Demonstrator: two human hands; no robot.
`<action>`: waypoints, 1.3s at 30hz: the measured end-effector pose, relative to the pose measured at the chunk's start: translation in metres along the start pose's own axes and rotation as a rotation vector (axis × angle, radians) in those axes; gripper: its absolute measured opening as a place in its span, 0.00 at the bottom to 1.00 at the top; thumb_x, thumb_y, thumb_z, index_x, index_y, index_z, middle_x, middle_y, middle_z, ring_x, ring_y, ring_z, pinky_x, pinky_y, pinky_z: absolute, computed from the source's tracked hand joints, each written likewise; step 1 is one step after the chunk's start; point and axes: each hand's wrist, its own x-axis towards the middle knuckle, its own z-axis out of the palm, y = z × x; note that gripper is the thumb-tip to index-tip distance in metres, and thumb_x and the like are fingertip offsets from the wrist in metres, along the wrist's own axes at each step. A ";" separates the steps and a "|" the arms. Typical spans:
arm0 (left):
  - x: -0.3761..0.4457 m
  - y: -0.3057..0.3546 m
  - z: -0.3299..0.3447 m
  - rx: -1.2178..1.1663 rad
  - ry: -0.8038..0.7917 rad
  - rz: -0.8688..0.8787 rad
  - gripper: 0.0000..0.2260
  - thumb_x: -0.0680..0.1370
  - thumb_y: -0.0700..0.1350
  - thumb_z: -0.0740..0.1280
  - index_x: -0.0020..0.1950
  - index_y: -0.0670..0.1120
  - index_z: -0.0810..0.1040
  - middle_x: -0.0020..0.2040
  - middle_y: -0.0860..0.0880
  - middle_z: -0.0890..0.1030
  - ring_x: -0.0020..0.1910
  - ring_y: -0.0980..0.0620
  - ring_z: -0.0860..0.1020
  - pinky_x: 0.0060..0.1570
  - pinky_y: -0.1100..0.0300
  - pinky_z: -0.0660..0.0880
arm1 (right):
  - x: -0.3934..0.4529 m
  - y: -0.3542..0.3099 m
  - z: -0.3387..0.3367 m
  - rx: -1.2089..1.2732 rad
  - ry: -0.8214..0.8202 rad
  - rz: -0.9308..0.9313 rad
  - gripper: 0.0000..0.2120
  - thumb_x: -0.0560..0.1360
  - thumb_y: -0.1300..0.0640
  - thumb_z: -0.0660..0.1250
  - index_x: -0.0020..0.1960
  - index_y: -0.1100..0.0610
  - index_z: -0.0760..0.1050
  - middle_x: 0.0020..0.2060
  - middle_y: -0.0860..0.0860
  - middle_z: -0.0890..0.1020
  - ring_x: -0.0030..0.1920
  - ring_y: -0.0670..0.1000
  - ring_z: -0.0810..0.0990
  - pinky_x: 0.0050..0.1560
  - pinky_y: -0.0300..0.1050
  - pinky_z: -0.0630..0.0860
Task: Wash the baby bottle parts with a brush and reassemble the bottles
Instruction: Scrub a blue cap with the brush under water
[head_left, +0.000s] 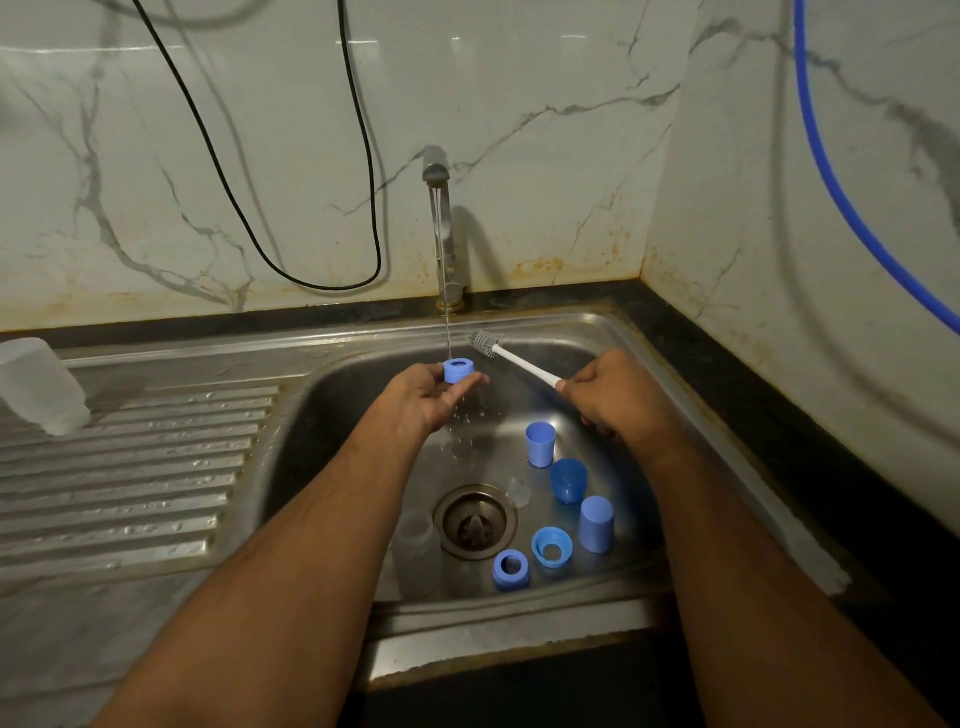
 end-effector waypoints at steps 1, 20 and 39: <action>0.001 -0.001 0.000 0.001 0.000 0.001 0.18 0.86 0.38 0.53 0.74 0.31 0.64 0.72 0.28 0.67 0.70 0.29 0.70 0.71 0.50 0.69 | 0.000 0.000 0.000 0.000 -0.004 0.000 0.15 0.80 0.48 0.67 0.43 0.57 0.82 0.36 0.56 0.83 0.40 0.54 0.82 0.48 0.49 0.80; -0.009 0.003 -0.013 -0.004 -0.028 0.016 0.20 0.73 0.42 0.77 0.61 0.36 0.79 0.58 0.36 0.82 0.55 0.40 0.83 0.54 0.51 0.82 | -0.001 0.000 0.000 0.010 -0.001 -0.009 0.16 0.80 0.47 0.68 0.41 0.58 0.82 0.34 0.55 0.82 0.35 0.51 0.79 0.46 0.49 0.79; -0.011 0.006 -0.025 1.186 0.414 0.658 0.16 0.69 0.38 0.79 0.56 0.43 0.82 0.53 0.44 0.84 0.49 0.51 0.81 0.50 0.59 0.79 | -0.024 -0.009 -0.001 -0.075 -0.146 -0.036 0.16 0.80 0.46 0.68 0.42 0.56 0.82 0.31 0.52 0.80 0.30 0.49 0.77 0.34 0.42 0.74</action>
